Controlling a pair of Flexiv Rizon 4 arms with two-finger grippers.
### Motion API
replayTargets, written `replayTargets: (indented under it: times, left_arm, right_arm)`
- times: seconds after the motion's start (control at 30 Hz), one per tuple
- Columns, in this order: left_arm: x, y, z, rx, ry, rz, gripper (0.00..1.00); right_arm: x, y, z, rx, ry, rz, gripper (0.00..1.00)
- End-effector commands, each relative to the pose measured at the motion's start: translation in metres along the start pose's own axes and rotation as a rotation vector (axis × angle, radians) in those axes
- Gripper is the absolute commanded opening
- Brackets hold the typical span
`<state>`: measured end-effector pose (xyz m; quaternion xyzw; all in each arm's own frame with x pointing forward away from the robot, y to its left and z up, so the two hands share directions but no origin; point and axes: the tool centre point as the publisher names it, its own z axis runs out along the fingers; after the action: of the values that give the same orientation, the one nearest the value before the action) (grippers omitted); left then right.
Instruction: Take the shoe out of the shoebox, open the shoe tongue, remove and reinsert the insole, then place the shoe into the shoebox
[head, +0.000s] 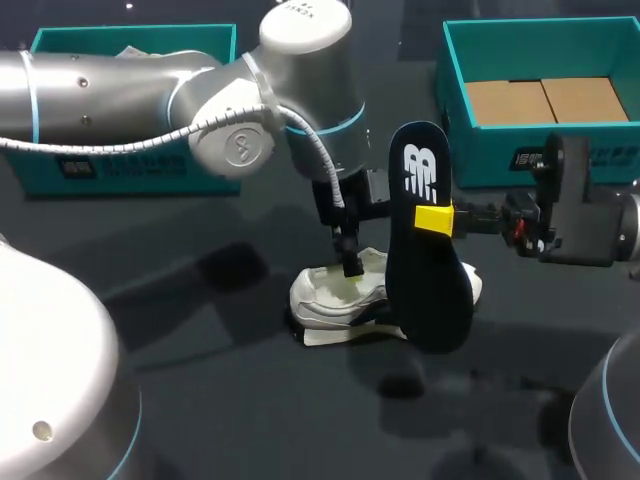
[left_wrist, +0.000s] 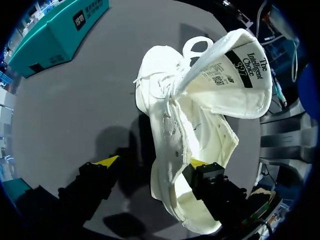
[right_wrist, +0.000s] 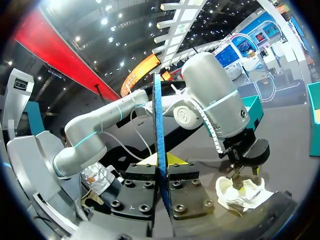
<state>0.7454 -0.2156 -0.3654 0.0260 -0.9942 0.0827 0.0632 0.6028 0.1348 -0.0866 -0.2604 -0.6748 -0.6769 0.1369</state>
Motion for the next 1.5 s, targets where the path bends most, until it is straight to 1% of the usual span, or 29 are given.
replayTargets:
  times: [0.03,0.07,0.17,0.2,0.23,0.27,0.3,0.33,0.67,0.83,0.9,0.97,1.0,1.07,1.1,1.5]
  left_arm:
    - [0.003,-0.006,0.006,-0.01,-0.002,0.003,0.78]
    - [0.003,-0.007,0.007,-0.019,-0.002,0.004,0.73]
    - [0.002,-0.01,0.011,-0.039,-0.01,0.005,0.49]
    - [0.001,-0.01,0.012,-0.049,-0.019,0.001,0.46]
    - [0.001,-0.01,0.013,-0.051,-0.02,0.0,0.4]
    - [0.001,-0.01,0.013,-0.052,-0.019,0.0,0.25]
    - [0.0,-0.009,0.013,-0.055,-0.019,0.0,0.14]
    - [0.0,-0.008,0.013,-0.057,-0.019,0.0,0.0]
    - [0.002,-0.005,0.011,-0.079,0.015,0.059,0.0]
    - [0.004,-0.005,0.002,-0.082,0.083,0.166,0.0]
    - [0.004,-0.006,-0.003,-0.094,0.112,0.235,0.0]
    - [0.003,-0.006,-0.011,-0.123,0.136,0.314,0.0]
    - [0.002,-0.007,-0.015,-0.135,0.154,0.367,0.0]
    - [0.002,-0.008,-0.026,-0.182,0.208,0.501,0.0]
    - [0.001,-0.009,-0.033,-0.193,0.247,0.587,0.0]
    - [0.001,-0.009,-0.033,-0.193,0.247,0.587,0.0]
  right_arm:
    - [0.002,-0.002,0.0,-0.002,-0.005,0.0,0.0]
    - [0.002,-0.002,0.0,-0.002,-0.005,0.0,0.0]
    - [0.002,-0.002,0.0,-0.002,-0.005,0.0,0.0]
    - [0.002,-0.002,0.0,-0.002,-0.005,0.0,0.0]
    - [0.002,-0.002,0.0,-0.002,-0.005,0.0,0.0]
    - [0.002,-0.002,0.0,-0.002,-0.005,0.0,0.0]
    - [0.002,-0.002,0.0,-0.002,-0.005,0.0,0.0]
    - [0.002,-0.002,0.0,-0.002,-0.005,0.0,0.0]
    - [0.002,-0.002,0.0,-0.002,-0.005,0.0,0.0]
    - [0.002,-0.002,0.0,-0.002,-0.005,0.0,0.0]
    - [0.002,-0.002,0.0,-0.002,-0.005,0.0,0.0]
    - [0.002,-0.002,0.0,-0.002,-0.005,0.0,0.0]
    - [0.002,-0.002,0.0,-0.002,-0.005,0.0,0.0]
    - [0.002,-0.002,0.0,-0.002,-0.005,0.0,0.0]
    - [0.002,-0.002,0.0,-0.002,-0.005,0.0,0.0]
    - [0.002,-0.002,0.0,-0.002,-0.005,0.0,0.0]
